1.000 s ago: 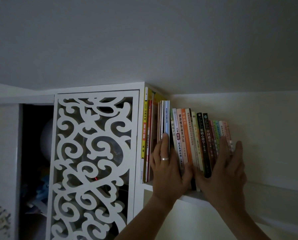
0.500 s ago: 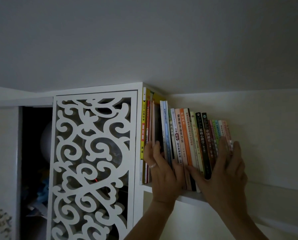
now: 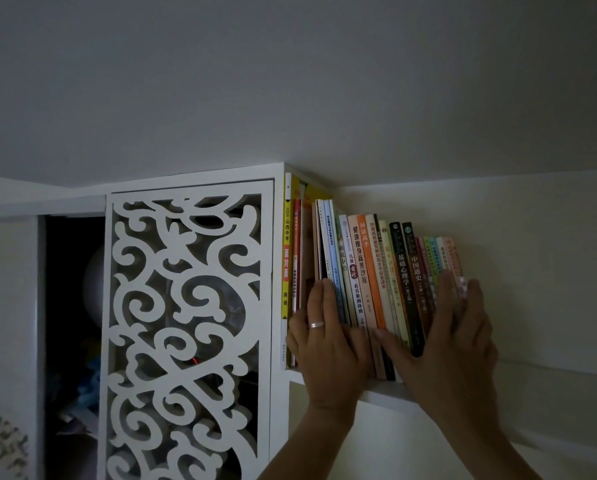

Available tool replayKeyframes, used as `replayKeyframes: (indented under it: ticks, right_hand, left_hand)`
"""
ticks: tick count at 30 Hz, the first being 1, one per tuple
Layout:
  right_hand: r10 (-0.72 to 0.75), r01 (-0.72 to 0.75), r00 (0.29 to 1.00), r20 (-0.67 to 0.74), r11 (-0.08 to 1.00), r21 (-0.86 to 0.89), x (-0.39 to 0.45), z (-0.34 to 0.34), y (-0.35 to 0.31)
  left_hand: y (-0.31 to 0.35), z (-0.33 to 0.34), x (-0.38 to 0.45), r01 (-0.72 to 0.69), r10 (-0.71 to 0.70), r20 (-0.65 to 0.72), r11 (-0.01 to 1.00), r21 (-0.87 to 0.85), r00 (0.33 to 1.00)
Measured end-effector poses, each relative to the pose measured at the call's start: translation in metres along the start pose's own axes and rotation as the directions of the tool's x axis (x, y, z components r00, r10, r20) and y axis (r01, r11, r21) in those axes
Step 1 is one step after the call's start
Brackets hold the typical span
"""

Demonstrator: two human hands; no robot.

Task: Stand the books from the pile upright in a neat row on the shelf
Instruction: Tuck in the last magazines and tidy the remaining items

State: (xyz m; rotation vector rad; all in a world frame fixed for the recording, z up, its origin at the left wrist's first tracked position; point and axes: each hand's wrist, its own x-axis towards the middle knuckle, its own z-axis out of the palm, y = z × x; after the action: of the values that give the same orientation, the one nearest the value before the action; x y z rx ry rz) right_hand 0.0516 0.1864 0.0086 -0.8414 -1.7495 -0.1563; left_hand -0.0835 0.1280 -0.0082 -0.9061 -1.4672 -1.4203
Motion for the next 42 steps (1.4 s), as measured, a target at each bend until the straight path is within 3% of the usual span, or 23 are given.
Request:
replayKeyframes:
  ticks: [4, 10, 14, 18, 20, 25, 31, 37, 42]
  right_hand:
    - [0.001, -0.001, 1.0, -0.001, 1.0, -0.002, 0.0, 0.0, -0.001]
    - [0.002, -0.002, 1.0, 0.009, 1.0, -0.007, 0.0, 0.001, 0.0]
    - [-0.001, 0.001, 1.0, 0.018, 1.0, 0.005, -0.001, 0.0, -0.001]
    - [0.066, -0.069, 0.997, 0.025, 0.982, 0.174, 0.002, -0.002, 0.003]
    - [0.147, -0.152, 0.988, 0.037, 0.946, 0.287, 0.004, -0.004, 0.008]
    - [0.198, -0.237, 0.969, 0.147, 0.912, 0.334, 0.006, -0.005, 0.013]
    - [0.102, -0.216, 0.954, 0.28, 0.884, 0.414, 0.011, -0.006, 0.03]
    - [0.011, -0.224, 0.915, 0.402, 0.845, 0.486, 0.019, -0.016, 0.043]
    - [-0.021, -0.177, 0.925, 0.38, 0.86, 0.478, 0.019, -0.01, 0.039]
  left_hand:
    - [-0.002, 0.005, 0.0, -0.059, 0.058, -0.044, 0.998, -0.029, 0.997]
    - [-0.001, 0.006, 0.0, -0.035, 0.043, 0.056, 0.991, -0.129, 0.997]
    - [0.001, 0.002, 0.002, -0.056, 0.057, 0.009, 0.99, -0.13, 0.998]
    - [-0.001, 0.006, 0.005, 0.002, 0.003, 0.046, 0.993, -0.119, 0.999]
    - [-0.003, 0.01, 0.008, -0.051, 0.057, 0.075, 0.996, -0.078, 0.996]
    - [-0.004, 0.01, 0.01, -0.102, 0.096, 0.168, 0.994, 0.03, 0.981]
    - [-0.004, 0.008, 0.011, -0.074, 0.058, 0.122, 0.989, 0.131, 0.991]
    - [0.0, 0.005, 0.022, -0.36, 0.339, 0.255, 0.932, 0.039, 0.906]
    - [0.001, 0.009, 0.023, -0.323, 0.285, 0.244, 0.937, 0.132, 0.927]
